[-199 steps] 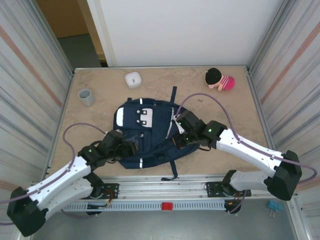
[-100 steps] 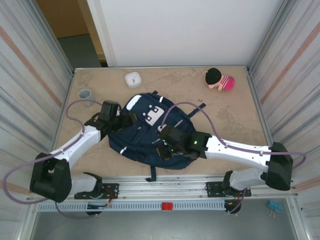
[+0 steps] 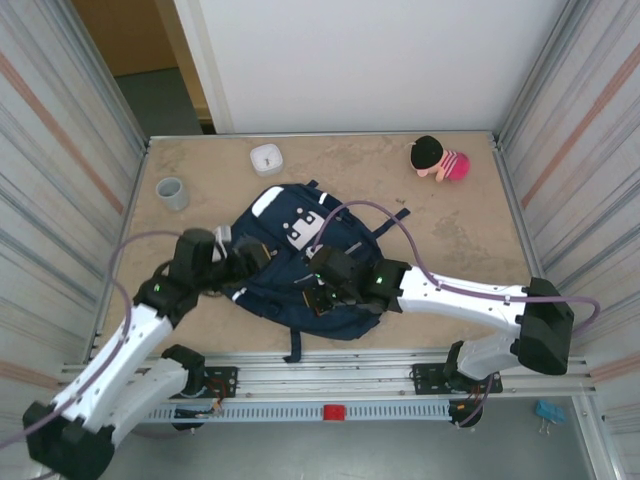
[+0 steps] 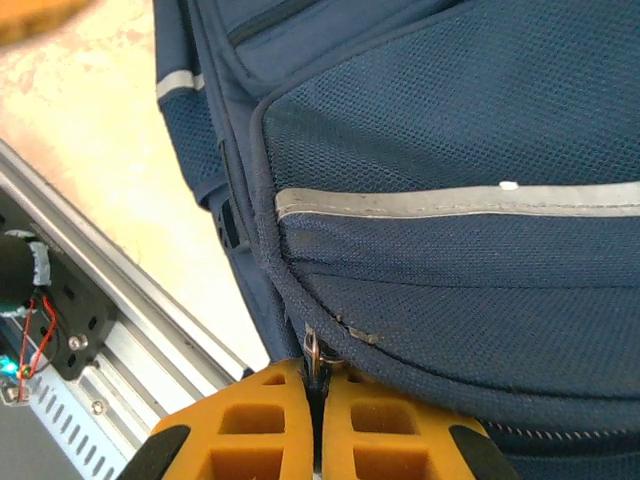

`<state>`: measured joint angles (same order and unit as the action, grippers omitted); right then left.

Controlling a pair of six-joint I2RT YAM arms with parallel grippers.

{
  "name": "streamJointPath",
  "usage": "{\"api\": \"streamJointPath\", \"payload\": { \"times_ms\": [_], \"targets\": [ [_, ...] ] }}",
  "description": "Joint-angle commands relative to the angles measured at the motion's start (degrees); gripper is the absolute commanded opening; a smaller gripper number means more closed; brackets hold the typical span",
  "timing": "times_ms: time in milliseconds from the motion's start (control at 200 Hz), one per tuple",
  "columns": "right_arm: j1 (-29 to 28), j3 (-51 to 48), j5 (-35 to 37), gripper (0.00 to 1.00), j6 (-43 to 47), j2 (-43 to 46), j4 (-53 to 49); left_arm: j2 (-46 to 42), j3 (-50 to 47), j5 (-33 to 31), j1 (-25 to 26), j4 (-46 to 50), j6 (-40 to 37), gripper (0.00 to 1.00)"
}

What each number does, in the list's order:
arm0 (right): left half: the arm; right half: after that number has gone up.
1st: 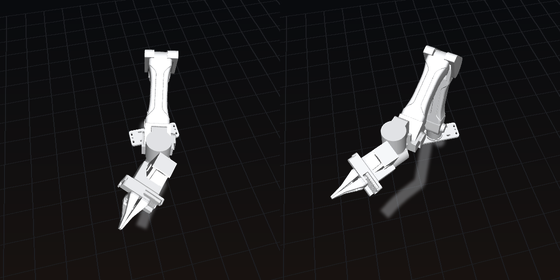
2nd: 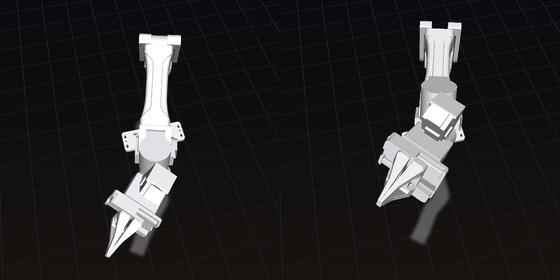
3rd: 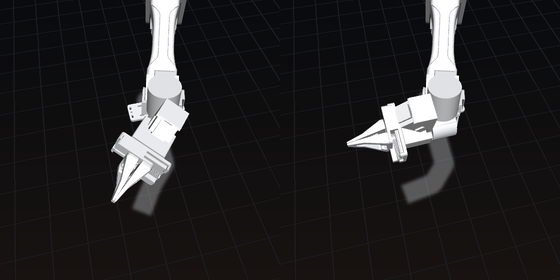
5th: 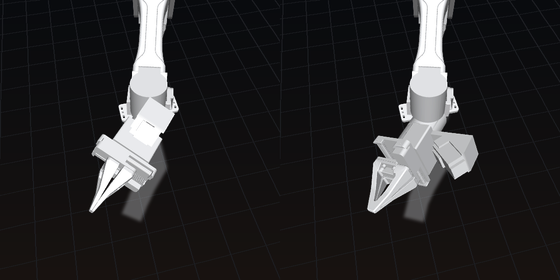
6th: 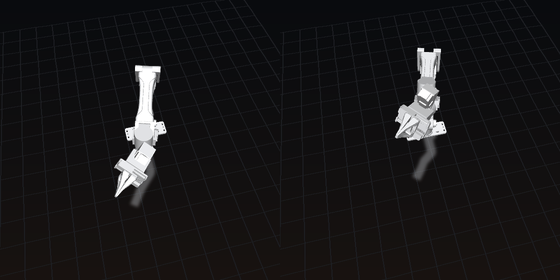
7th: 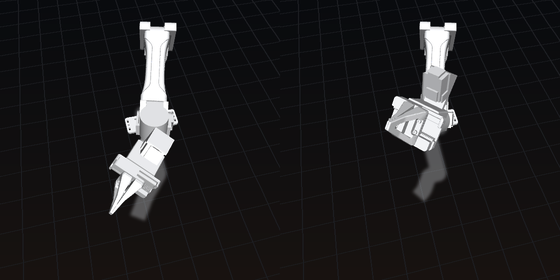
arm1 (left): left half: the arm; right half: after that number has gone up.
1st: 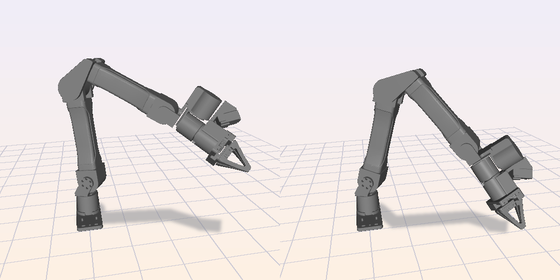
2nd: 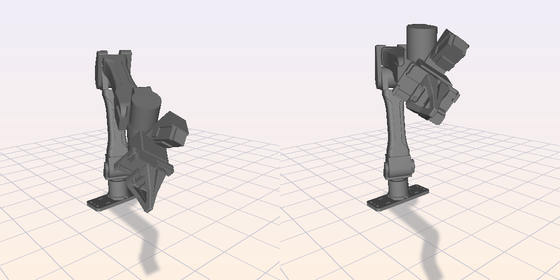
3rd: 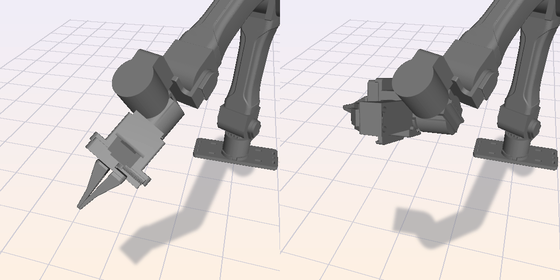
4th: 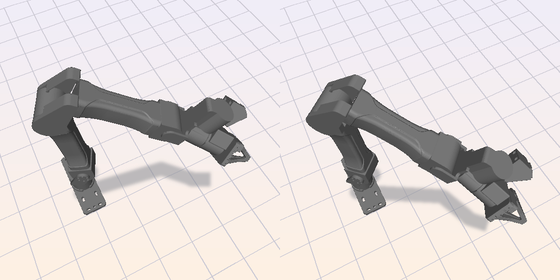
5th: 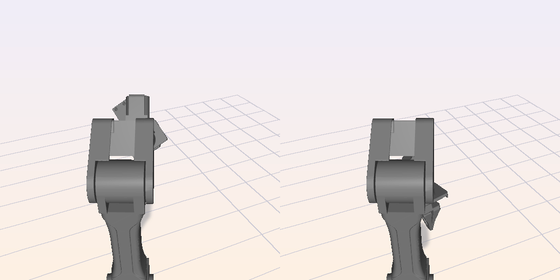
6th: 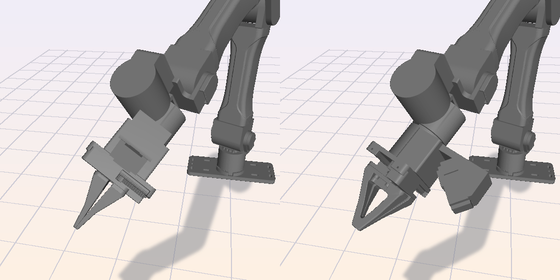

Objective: Pack the student bag

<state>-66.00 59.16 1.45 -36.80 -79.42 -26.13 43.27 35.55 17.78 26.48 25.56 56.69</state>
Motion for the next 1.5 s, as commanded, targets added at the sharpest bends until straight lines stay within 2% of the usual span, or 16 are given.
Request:
{"api": "streamJointPath", "payload": {
  "times_ms": [0, 90, 190, 301, 386, 481, 596, 666, 747, 847, 992, 1062, 1228, 1343, 1493],
  "targets": [
    [-0.3, 2.1, -1.5, 0.0, 1.7, -1.1, 3.3, -1.5, -5.3, 1.2, 4.3, -5.0, 15.6, 0.66],
    [-1.0, 2.1, -1.2, 0.0, 1.6, -1.6, 2.6, 0.3, -7.6, 0.8, 8.7, -11.3, 21.5, 0.66],
    [-1.3, 1.9, -0.8, 0.0, 1.2, -1.7, 2.4, 2.5, -7.3, -2.5, 13.8, -14.3, 23.7, 0.64],
    [-1.7, 1.9, -1.2, 0.0, 1.3, -1.5, 3.1, 4.9, -8.1, -3.7, 15.8, -18.0, 25.9, 0.57],
    [-2.1, 1.8, -1.4, 0.0, 1.7, -1.2, 3.3, 6.6, -9.1, -3.9, 15.8, -21.5, 26.7, 0.46],
    [-2.3, 1.8, -1.5, 0.0, 1.9, -0.4, 2.1, 8.2, -8.4, -5.3, 15.6, -21.1, 24.7, 0.25],
    [-1.9, 0.3, 0.0, 0.0, 2.4, 2.5, 0.2, 9.0, -6.4, -5.2, 13.4, -15.2, 18.9, 0.08],
    [-0.2, -0.6, -1.5, 0.0, 3.0, 4.2, -1.2, 8.1, -5.7, -6.2, 11.7, -10.7, 14.7, 0.0],
    [2.3, -1.3, -3.3, 0.0, 4.1, 5.8, -3.9, 6.6, -4.7, -7.6, 8.9, -4.8, 9.4, 0.0],
    [5.3, -1.8, -2.3, 0.0, 6.2, 8.0, -8.5, 5.1, -3.4, -7.8, 4.5, 1.1, 3.2, 0.0],
    [10.3, -3.2, -6.8, 0.0, 8.0, 10.1, -10.1, 4.0, -2.7, -5.9, -1.2, 4.3, -3.0, 0.0],
    [11.0, -3.2, -8.7, 0.0, 9.2, 10.0, -10.3, 4.3, -1.8, -5.7, -2.9, 5.7, -5.8, 0.0],
    [10.3, -2.9, -13.1, 0.0, 9.9, 8.9, -8.0, 7.2, 0.1, -5.7, -4.4, 4.6, -12.2, 0.0],
    [6.2, -2.5, -13.9, 0.0, 8.0, 7.1, -3.8, 12.3, 2.1, -4.3, -4.7, 1.0, -15.9, 0.0],
    [0.2, -1.6, -10.9, 0.0, 4.4, 3.8, 2.1, 20.6, 6.7, -2.1, -4.7, -2.1, -22.0, 0.0]
  ]
}}
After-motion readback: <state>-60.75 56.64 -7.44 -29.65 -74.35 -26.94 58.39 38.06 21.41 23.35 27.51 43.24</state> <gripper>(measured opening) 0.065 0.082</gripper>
